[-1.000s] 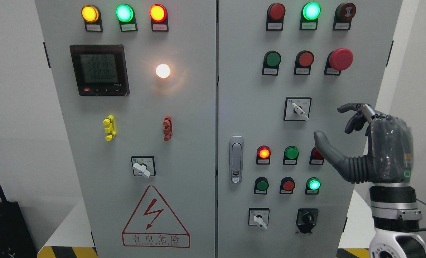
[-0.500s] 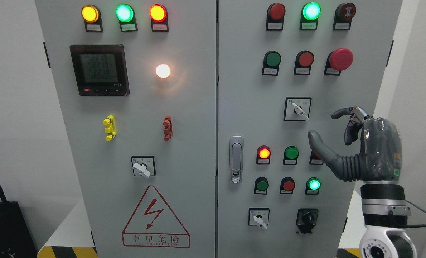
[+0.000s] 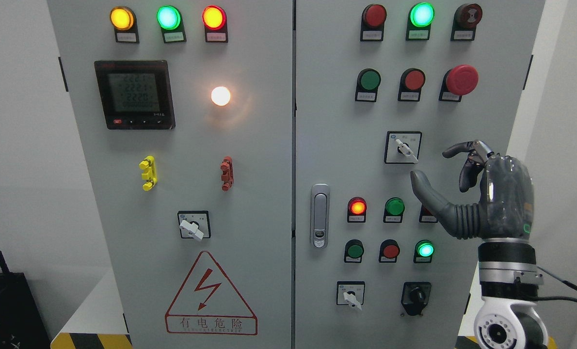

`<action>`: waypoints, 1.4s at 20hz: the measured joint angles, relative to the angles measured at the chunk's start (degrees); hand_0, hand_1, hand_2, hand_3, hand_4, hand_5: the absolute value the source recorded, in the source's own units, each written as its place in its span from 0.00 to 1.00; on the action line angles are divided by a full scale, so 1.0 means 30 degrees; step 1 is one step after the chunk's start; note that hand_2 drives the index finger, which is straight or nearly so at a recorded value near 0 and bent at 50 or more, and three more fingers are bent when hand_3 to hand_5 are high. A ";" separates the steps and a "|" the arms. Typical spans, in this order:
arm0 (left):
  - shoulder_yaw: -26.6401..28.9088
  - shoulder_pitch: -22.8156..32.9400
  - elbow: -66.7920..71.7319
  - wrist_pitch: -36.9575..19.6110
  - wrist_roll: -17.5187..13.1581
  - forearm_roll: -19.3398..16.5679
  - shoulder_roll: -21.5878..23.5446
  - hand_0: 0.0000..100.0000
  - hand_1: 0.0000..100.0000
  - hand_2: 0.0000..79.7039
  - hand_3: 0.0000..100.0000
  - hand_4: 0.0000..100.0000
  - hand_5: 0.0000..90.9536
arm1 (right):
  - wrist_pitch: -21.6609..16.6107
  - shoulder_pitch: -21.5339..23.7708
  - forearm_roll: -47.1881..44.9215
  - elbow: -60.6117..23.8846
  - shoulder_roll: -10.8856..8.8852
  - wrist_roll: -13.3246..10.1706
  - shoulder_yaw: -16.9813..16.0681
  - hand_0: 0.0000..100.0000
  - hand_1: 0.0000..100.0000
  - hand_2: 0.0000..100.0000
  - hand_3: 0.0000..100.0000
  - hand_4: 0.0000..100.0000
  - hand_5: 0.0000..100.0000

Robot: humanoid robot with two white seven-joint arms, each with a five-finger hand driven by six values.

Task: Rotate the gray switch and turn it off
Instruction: 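Pinch the white rotary switch knob with the right hand's fingers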

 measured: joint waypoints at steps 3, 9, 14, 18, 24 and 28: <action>0.0000 0.0000 0.0000 0.0001 0.0000 0.0000 0.0000 0.12 0.39 0.00 0.00 0.00 0.00 | 0.0571 -0.0215 0.0009 0.0179 0.0122 -0.0089 0.0167 0.00 0.50 0.53 0.97 0.94 1.00; 0.0000 0.0000 0.0000 0.0000 0.0000 0.0000 0.0000 0.12 0.39 0.00 0.00 0.00 0.00 | 0.1013 -0.0508 0.0053 0.0466 0.0287 -0.0209 0.0465 0.00 0.54 0.53 0.97 0.94 1.00; 0.0000 0.0000 0.0000 0.0000 0.0000 0.0000 0.0000 0.12 0.39 0.00 0.00 0.00 0.00 | 0.1148 -0.0628 0.0102 0.0600 0.0367 -0.0215 0.0634 0.00 0.54 0.56 0.96 0.94 1.00; 0.0000 0.0000 0.0000 0.0000 -0.0001 0.0000 0.0000 0.12 0.39 0.00 0.00 0.00 0.00 | 0.1211 -0.0733 0.0125 0.0705 0.0412 -0.0215 0.0750 0.00 0.54 0.59 0.97 0.94 1.00; 0.0000 0.0000 0.0000 0.0000 0.0000 -0.0001 0.0000 0.12 0.39 0.00 0.00 0.00 0.00 | 0.1408 -0.0939 0.0147 0.0878 0.0453 -0.0215 0.0888 0.00 0.52 0.60 0.98 0.94 1.00; 0.0000 0.0000 0.0000 0.0000 -0.0001 0.0000 0.0000 0.12 0.39 0.00 0.00 0.00 0.00 | 0.1500 -0.1048 0.0165 0.0997 0.0467 -0.0242 0.0937 0.03 0.51 0.60 0.98 0.94 1.00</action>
